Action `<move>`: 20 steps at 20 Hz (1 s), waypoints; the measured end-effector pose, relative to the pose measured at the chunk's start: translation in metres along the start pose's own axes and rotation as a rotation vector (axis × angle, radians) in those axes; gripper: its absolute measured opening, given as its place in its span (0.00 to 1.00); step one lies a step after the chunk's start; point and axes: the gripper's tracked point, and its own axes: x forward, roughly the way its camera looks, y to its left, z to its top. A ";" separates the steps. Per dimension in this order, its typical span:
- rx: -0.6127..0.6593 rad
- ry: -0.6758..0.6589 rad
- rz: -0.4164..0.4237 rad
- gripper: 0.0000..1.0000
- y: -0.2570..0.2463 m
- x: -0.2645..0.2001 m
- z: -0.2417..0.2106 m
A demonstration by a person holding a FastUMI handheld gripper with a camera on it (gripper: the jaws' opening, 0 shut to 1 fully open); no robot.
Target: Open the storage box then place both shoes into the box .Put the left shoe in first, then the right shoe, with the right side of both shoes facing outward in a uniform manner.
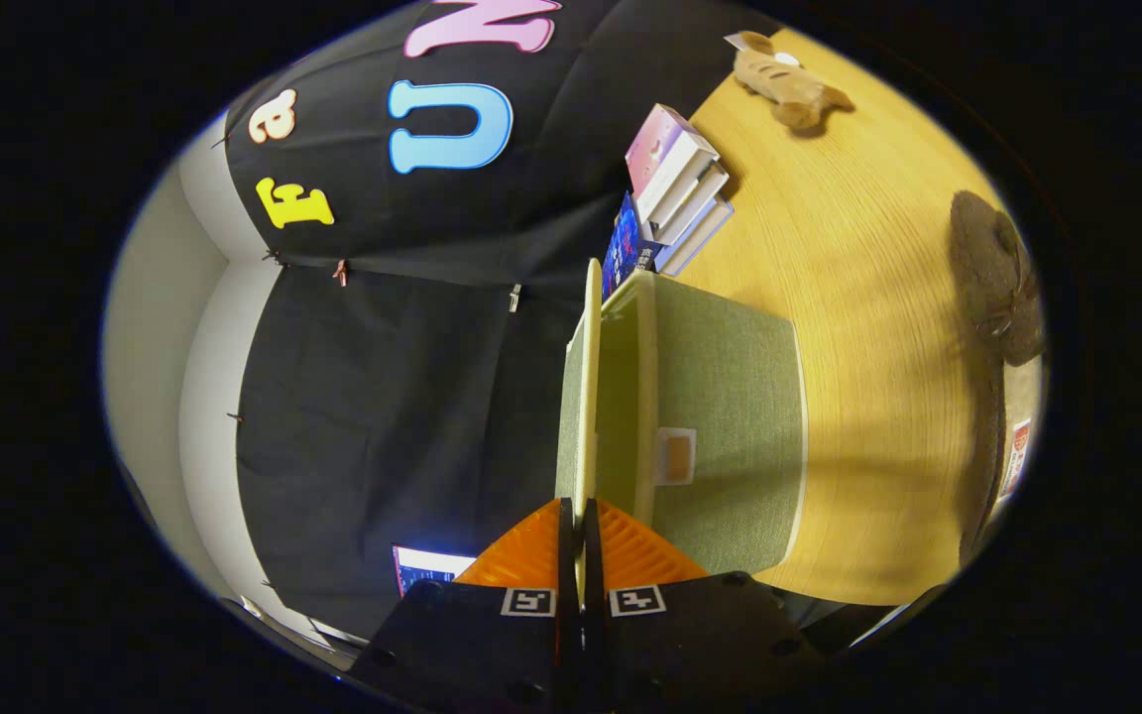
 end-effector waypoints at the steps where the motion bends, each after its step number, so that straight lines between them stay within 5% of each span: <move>1: -0.021 -0.014 -0.014 0.05 0.011 0.001 0.002; 9: -0.193 -0.071 -0.093 0.06 0.107 0.036 0.008; 20: -0.337 0.028 -0.058 0.07 0.195 0.187 -0.049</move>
